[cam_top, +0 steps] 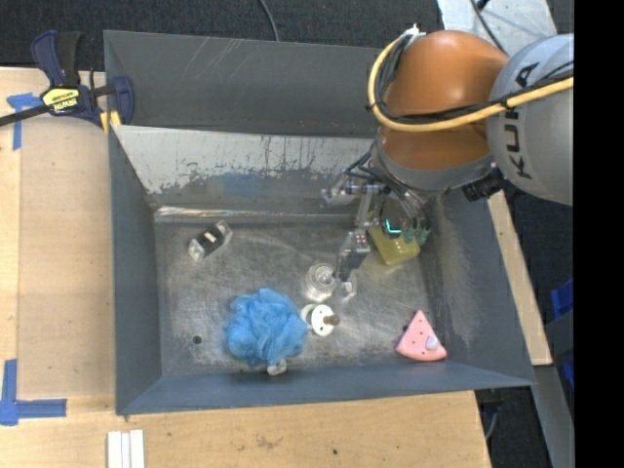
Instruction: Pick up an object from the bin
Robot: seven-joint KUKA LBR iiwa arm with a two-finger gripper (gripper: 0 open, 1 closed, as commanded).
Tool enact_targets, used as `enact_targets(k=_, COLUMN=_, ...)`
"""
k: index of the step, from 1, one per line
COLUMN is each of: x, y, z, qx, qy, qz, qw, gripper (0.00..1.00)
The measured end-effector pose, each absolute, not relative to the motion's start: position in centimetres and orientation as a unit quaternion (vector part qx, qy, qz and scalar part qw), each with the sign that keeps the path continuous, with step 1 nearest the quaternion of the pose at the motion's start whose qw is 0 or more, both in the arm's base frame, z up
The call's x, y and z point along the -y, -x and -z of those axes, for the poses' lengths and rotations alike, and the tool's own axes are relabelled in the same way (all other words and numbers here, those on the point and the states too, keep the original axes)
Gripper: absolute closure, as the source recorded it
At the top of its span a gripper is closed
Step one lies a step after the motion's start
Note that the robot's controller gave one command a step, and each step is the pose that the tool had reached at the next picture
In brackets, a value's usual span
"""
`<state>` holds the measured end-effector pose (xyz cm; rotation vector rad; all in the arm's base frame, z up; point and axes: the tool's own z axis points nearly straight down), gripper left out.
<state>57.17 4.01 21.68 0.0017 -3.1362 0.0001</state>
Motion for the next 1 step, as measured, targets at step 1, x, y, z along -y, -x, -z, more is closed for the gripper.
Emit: enact_targets(k=1, x=-4.00, y=-57.33, z=-22.13, qx=1.000, qy=0.000, qz=0.000, qw=-0.001, gripper=0.00)
